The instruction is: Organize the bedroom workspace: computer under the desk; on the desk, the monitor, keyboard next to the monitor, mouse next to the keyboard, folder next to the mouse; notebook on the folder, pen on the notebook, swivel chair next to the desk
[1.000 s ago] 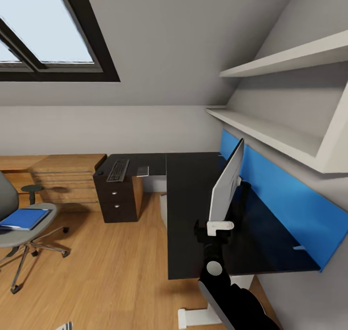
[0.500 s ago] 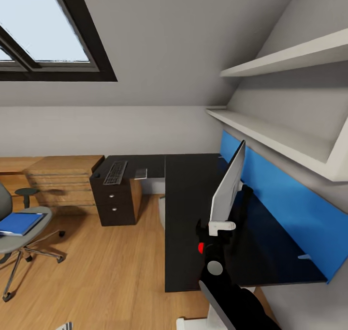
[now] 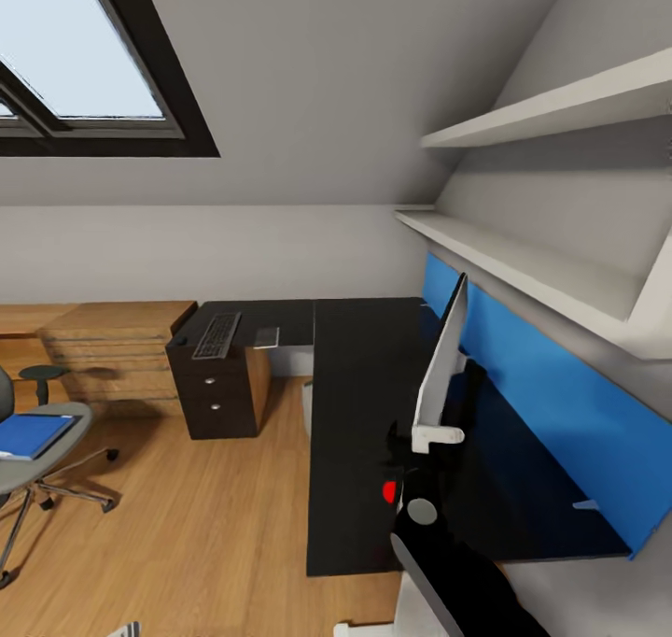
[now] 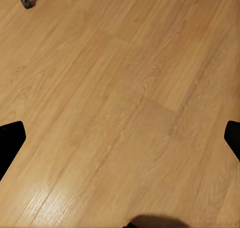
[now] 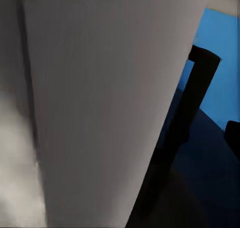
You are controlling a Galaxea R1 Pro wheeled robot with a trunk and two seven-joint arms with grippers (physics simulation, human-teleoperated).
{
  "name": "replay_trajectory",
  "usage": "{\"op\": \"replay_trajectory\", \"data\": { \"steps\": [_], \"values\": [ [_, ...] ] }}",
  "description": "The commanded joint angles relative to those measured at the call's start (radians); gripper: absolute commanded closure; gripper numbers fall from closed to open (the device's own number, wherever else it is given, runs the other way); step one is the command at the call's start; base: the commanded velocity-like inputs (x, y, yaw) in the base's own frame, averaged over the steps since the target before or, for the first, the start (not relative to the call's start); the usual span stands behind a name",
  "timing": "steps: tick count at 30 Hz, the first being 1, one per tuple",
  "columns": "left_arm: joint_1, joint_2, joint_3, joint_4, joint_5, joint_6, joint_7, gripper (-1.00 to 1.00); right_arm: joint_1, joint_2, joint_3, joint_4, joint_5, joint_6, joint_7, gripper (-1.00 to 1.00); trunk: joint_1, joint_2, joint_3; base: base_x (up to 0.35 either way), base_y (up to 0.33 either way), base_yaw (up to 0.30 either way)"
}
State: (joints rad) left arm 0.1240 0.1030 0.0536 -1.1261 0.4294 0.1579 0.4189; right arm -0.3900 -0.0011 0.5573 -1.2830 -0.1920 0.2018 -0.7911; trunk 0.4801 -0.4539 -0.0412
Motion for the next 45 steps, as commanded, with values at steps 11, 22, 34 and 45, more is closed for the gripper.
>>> {"op": "replay_trajectory", "data": {
  "steps": [11,22,34,45],
  "values": [
    [0.0,0.001,0.0,-0.003,0.006,0.005,0.004,-1.0,-0.001,-0.001,-0.003,-0.002,-0.003,0.008,-0.007,-1.0,0.001,-0.002,-0.002,-0.169,-0.226,0.0],
    [0.0,0.001,0.0,-0.003,0.006,0.005,0.004,-1.0,-0.002,-0.002,-0.006,-0.002,-0.003,0.008,-0.008,-1.0,0.001,-0.002,-0.002,-0.03,-0.326,0.0],
    [0.0,0.003,0.001,-0.003,0.006,0.005,0.004,-1.0,-0.002,-0.002,-0.007,-0.002,-0.003,0.008,-0.008,-1.0,0.001,-0.002,-0.002,0.084,-0.218,0.0],
    [0.0,0.003,0.002,-0.003,0.007,0.006,0.004,-1.0,-0.001,-0.002,-0.006,-0.002,-0.003,0.008,-0.008,-1.0,0.001,-0.002,-0.002,-0.134,-0.009,0.0]
  ]
}}
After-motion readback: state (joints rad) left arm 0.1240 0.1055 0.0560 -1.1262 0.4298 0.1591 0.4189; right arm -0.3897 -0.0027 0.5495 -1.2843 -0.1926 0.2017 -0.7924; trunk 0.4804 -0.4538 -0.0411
